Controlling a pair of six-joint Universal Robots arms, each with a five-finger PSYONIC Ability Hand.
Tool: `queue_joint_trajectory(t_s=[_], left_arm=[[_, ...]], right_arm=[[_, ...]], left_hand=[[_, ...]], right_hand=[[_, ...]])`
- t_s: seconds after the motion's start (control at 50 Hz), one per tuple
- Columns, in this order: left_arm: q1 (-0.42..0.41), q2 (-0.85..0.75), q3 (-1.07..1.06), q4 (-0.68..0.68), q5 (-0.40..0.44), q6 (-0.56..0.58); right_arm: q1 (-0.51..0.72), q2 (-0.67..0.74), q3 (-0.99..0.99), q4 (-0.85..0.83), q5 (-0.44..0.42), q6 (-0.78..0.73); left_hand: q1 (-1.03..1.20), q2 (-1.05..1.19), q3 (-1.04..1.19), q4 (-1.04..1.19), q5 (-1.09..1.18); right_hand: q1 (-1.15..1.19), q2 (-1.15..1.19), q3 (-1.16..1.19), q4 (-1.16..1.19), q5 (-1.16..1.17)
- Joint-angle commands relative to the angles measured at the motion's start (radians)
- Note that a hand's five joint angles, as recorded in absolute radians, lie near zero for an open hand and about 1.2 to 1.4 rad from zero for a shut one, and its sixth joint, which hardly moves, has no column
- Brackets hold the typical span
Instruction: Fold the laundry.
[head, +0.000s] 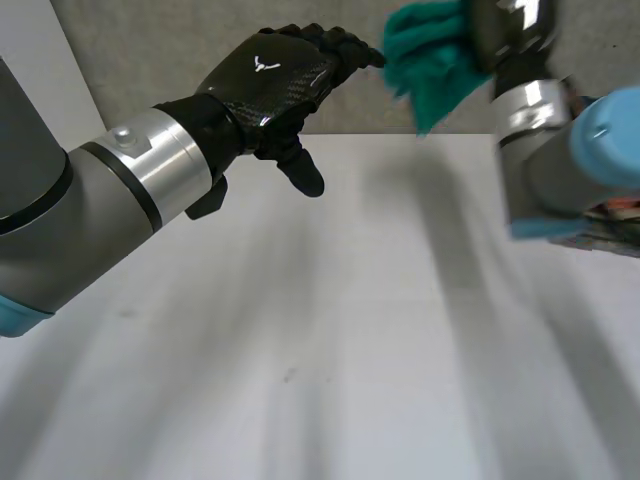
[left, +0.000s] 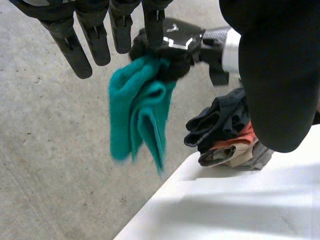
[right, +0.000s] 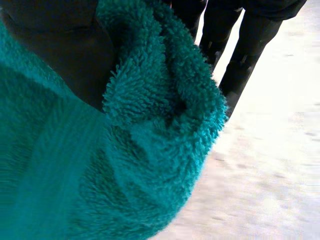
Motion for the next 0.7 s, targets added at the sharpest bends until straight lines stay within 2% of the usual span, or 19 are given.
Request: queue_joint_trajectory(t_s=[0.02,0.08,0.14,0.24,0.4,0.56,0.7], left_arm=[[-0.006,-0.004,-0.011,0.001,-0.001,0.0],[-0.009,-0.009,-0.011,0.001,-0.004,0.002],[-0.011,-0.01,-0.013,0.001,-0.005,0.0],[-0.011,-0.012,-0.028,0.001,-0.005,-0.001],[-0.018,-0.021,-0.05,0.001,-0.005,0.002],[-0.038,-0.024,-0.053,0.001,-0.005,0.0],[-0.075,-0.021,-0.05,0.001,-0.007,0.0]], right_arm=[[-0.257,0.054,-0.161,-0.004,-0.053,0.123],[-0.342,0.127,-0.241,-0.002,-0.105,0.17],[-0.426,0.255,-0.339,0.013,-0.203,0.208],[-0.544,0.383,-0.326,0.064,-0.36,0.213],[-0.664,0.335,-0.097,0.036,-0.454,0.22],[-0.684,0.258,-0.009,0.001,-0.535,0.301],[-0.681,0.172,0.02,0.022,-0.524,0.346]], left_hand=[[0.022,0.001,-0.005,0.008,-0.002],[0.025,0.004,-0.002,0.011,0.001],[0.027,0.007,0.001,0.014,0.004],[0.027,0.007,0.001,0.014,0.004],[0.027,0.007,0.001,0.014,0.004],[0.028,0.007,0.001,0.014,0.004],[0.027,0.007,0.001,0.014,0.004]], right_hand=[[0.346,0.233,0.22,0.198,0.273],[0.346,0.233,0.22,0.198,0.273],[0.346,0.233,0.22,0.198,0.273],[0.346,0.233,0.22,0.198,0.273],[0.346,0.233,0.22,0.198,0.273],[0.346,0.233,0.22,0.198,0.273],[0.346,0.233,0.22,0.198,0.273]])
